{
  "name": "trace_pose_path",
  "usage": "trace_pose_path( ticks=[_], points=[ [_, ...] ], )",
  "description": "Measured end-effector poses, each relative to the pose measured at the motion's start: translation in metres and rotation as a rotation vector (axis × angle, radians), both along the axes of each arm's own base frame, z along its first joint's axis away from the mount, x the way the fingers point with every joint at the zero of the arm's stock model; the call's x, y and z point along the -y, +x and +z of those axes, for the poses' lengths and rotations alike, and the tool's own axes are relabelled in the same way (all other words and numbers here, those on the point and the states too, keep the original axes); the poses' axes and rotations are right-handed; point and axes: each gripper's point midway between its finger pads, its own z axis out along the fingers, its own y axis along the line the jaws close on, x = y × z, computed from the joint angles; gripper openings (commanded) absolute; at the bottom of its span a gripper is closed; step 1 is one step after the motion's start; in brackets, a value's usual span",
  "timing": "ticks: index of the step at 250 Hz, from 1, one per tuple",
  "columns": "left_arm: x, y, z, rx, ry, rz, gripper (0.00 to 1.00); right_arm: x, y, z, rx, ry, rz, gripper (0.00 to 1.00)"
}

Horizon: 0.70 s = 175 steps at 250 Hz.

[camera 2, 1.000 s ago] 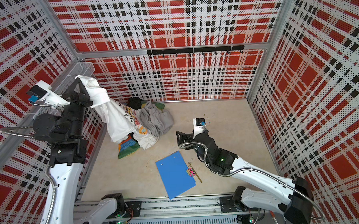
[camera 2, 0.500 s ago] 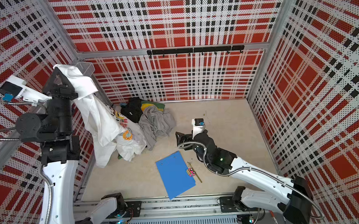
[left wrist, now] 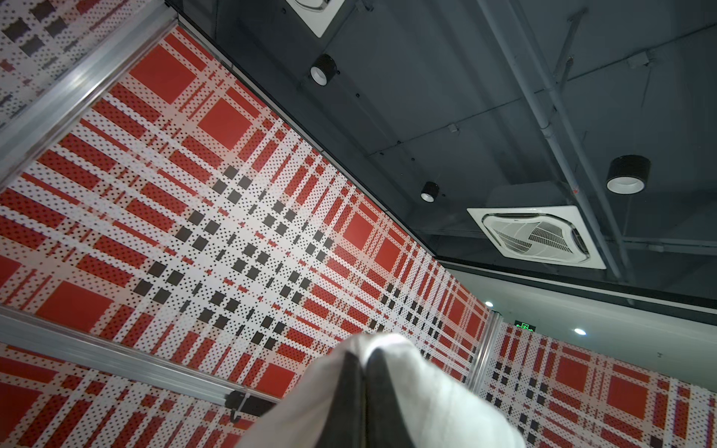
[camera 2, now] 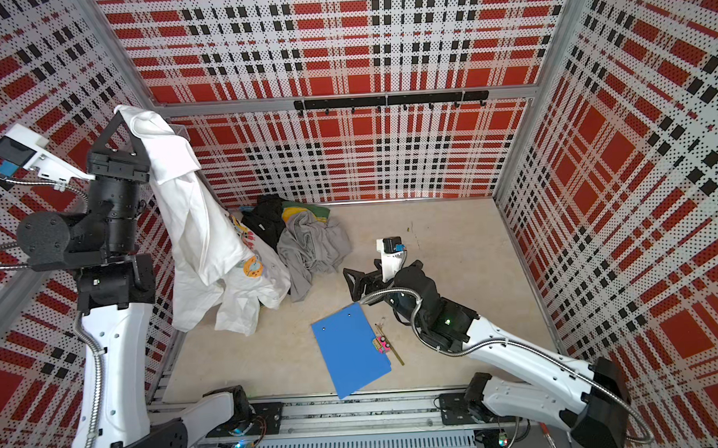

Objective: Pick out a specific cloth from the pile
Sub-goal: 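Lift the white T-shirt high out of the pile with the left gripper, then swing the held T-shirt from the pile while the right gripper grasps its hem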

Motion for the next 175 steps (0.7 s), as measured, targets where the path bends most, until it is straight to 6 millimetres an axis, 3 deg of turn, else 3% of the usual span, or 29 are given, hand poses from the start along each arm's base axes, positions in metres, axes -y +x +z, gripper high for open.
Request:
trace_pose_path(
  ticks=[82,130,175],
  points=[
    [0.050,-0.020,0.048,0.130,0.041,-0.286,0.00,-0.014,-0.005,0.002,0.013,0.014,0.078,1.00],
    [0.077,-0.029,0.060,0.181,0.047,-0.388,0.00,0.007,-0.001,0.004,0.000,0.055,-0.026,1.00],
    [0.112,-0.009,0.056,0.172,0.043,-0.475,0.00,0.035,-0.006,0.017,0.015,0.107,-0.107,1.00]
  ],
)
